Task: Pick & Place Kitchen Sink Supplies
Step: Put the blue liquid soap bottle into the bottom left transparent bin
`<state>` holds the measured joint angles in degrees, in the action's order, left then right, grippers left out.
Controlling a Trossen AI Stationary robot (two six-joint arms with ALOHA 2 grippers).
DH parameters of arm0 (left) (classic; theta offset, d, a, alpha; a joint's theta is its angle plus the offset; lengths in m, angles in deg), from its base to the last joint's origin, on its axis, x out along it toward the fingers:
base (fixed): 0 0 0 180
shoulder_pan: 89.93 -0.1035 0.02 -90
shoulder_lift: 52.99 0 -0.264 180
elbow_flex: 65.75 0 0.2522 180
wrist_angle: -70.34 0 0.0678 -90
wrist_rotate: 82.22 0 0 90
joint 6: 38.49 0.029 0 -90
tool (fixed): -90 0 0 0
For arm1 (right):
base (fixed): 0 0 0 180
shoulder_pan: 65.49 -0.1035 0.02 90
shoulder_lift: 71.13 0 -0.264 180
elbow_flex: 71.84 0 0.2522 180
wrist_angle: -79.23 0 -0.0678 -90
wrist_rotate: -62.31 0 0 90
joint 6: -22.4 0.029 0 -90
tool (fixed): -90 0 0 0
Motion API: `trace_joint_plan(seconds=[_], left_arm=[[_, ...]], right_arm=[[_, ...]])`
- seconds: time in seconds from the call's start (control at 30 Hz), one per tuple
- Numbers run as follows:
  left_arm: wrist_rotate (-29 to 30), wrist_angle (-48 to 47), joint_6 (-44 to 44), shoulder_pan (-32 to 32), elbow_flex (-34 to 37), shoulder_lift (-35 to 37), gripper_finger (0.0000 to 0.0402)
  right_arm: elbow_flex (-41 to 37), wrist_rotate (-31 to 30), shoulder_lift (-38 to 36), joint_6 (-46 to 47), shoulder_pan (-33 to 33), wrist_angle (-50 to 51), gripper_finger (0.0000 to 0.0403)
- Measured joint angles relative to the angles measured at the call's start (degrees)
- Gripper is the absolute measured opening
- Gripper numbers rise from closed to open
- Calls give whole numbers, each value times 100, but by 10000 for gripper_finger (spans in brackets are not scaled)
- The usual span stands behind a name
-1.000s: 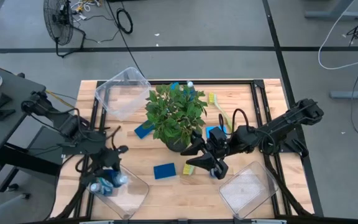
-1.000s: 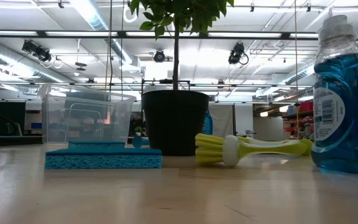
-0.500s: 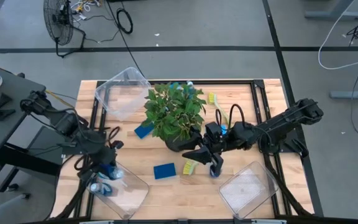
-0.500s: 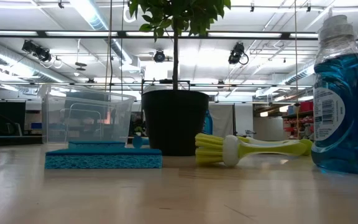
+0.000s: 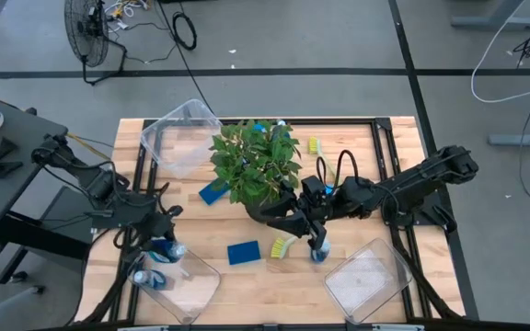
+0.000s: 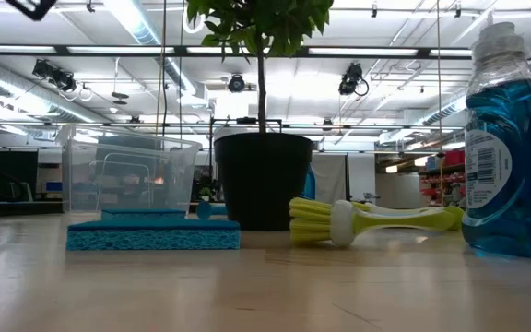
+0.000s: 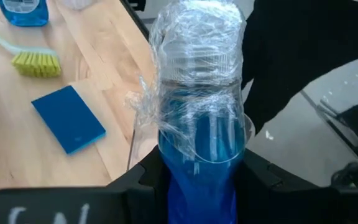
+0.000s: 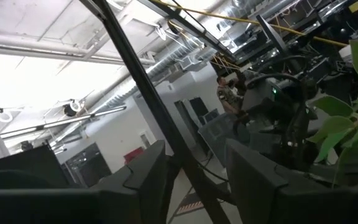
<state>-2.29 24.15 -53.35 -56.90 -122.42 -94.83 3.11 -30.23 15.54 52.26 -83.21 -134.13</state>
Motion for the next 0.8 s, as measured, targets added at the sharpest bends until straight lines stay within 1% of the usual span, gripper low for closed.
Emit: trace_joint_plan(seconds=[0.13,0.3,0.37,0.43,0.5,0.63,0.7,0.8], left_arm=[[-48,276,-209,-1,329,97,126],[-578,320,-536,6,364,164,122],[-697,327,-577,13,364,199,123],[-659,331,-529,33,364,232,123],[-494,452,-416,35,364,232,123],[-167,755,-335,31,364,216,124],[-65,830,-265,33,364,216,124],[44,888,-279,33,364,216,125]], right_arm=[[0,-2,0,119,9,24,168],[0,0,0,118,9,76,168],[0,3,0,100,9,113,168],[0,108,0,-56,9,136,168],[0,291,0,-420,9,163,168],[0,441,0,-911,-42,385,168],[0,594,-2,-1107,-59,713,168],[0,666,-4,-1256,-94,1462,168]])
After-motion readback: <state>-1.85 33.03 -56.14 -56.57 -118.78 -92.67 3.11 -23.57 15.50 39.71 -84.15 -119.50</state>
